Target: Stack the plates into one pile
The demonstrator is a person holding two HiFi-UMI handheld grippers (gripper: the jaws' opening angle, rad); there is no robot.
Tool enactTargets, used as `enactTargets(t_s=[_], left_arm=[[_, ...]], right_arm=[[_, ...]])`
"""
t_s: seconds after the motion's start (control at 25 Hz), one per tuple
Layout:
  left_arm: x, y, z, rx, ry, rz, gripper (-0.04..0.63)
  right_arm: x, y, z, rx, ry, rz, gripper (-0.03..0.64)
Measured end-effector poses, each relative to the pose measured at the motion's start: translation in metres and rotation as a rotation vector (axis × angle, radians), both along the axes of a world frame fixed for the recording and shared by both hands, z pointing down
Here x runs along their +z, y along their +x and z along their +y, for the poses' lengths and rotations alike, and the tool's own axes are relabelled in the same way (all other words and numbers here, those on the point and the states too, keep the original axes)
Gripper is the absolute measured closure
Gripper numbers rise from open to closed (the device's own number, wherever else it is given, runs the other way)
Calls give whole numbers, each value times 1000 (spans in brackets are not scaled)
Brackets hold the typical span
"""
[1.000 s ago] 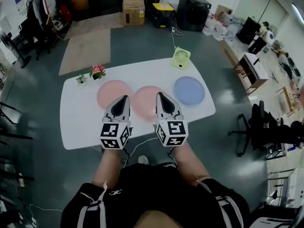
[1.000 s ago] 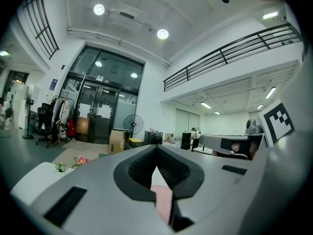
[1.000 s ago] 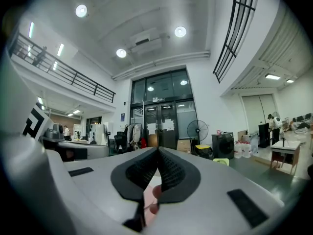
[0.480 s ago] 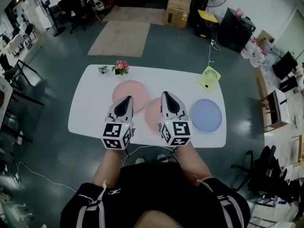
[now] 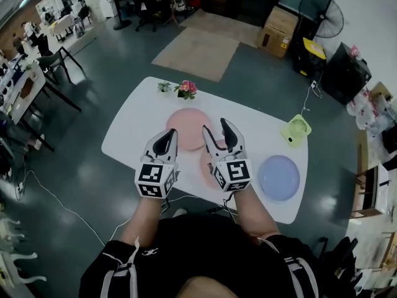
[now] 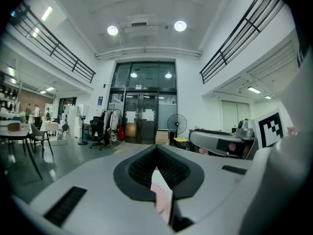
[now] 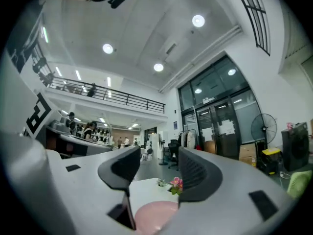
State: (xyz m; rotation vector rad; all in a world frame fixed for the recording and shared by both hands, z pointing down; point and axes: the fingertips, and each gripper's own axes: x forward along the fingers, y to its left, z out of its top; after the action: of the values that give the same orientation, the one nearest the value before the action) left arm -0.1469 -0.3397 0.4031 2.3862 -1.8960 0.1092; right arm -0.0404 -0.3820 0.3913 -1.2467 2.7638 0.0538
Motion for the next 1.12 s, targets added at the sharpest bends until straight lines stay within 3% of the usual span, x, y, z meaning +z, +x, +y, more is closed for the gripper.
enactTargets(t_s=[0.08,0.28,0.4,0.68,0.88,1.12], left_arm=[[3,-11,5,-44,-3,-1,584],[9,-45,22,-152,-11,5,584],[17,-67,33,-221,-22,14,584],[35,-122,61,-358,-43,33,584],[42,-152,82,-425,-53,52,584],[57,-174,99,-469,-79,60,584]], right_arm=[[5,-16,-2,-48,19,31,360],[32,-61,-8,-148,-4,122,357],[63,-93,-11,-240,-29,225,356],[191,-163,-24,-451,-149,624,353],[286,-172,-34,-522,-334,915,353],[348,-173,-37,-572,-411,1131,353]])
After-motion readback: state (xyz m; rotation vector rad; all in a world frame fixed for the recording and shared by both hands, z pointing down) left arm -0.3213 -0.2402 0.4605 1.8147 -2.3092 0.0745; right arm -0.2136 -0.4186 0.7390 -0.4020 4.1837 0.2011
